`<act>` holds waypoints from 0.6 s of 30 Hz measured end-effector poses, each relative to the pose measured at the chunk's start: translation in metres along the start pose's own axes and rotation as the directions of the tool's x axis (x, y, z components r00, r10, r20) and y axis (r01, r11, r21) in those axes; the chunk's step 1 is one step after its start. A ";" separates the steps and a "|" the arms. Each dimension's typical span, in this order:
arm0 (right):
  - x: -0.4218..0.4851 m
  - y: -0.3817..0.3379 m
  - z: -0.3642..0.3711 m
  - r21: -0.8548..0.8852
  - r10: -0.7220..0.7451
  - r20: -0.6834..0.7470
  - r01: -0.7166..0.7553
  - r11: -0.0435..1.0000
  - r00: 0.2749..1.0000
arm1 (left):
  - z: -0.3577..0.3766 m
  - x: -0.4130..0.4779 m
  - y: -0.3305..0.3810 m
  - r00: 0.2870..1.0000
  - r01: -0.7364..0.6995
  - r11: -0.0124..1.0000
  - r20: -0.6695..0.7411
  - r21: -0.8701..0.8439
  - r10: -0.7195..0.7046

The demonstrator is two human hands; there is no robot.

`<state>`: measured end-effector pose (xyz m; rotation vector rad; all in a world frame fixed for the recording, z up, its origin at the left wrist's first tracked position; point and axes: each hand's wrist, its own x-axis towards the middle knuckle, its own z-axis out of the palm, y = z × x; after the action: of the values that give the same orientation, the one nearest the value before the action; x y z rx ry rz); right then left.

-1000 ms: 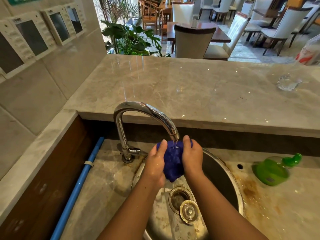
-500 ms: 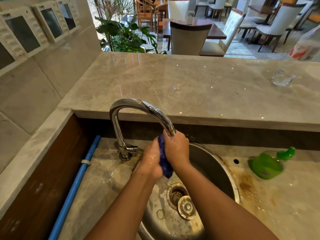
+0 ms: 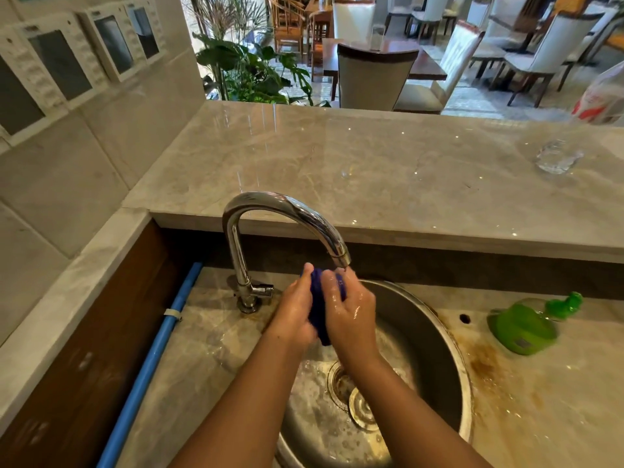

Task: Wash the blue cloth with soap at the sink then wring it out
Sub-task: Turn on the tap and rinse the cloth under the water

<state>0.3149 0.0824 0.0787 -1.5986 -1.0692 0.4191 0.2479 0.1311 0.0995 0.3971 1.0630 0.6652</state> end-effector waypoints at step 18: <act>0.033 0.037 -0.006 0.214 0.798 0.132 -0.803 0.556 0.588 | -0.007 -0.015 -0.020 0.975 -0.221 0.917 0.099 0.332 0.199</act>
<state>0.3523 0.1063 0.0553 -1.7740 -0.1826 1.1461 0.2432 0.1061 0.0945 0.8391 1.0854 0.6527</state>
